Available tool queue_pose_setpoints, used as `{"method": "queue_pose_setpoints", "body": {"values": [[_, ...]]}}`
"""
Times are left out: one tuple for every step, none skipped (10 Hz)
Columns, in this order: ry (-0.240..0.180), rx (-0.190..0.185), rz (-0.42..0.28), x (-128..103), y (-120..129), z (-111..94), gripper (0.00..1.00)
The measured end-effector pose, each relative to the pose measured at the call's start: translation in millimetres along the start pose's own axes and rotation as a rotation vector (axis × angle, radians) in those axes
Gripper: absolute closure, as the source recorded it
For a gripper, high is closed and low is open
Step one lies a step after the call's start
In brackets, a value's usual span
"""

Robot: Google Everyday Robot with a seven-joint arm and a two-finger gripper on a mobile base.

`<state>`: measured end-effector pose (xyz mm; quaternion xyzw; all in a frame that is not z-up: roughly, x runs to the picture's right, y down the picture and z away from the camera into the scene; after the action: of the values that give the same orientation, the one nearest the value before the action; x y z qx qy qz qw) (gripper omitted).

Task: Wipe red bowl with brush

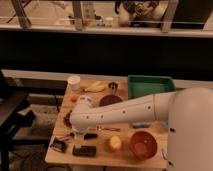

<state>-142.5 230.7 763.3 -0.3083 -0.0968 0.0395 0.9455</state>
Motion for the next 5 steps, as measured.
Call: {"method": "queue_pose_setpoints", "body": {"values": [[0.002, 0.004, -0.005, -0.9, -0.5, -1.1, 0.2], [0.003, 0.011, -0.018, -4.1, -1.8, -0.9, 0.2], [0.001, 0.015, -0.032, -5.5, -2.8, 0.6, 0.2], [-0.003, 0.02, -0.05, -6.7, -4.7, 2.9, 0.2], [-0.014, 0.028, -0.078, -7.7, -8.9, 6.7, 0.2]]}}
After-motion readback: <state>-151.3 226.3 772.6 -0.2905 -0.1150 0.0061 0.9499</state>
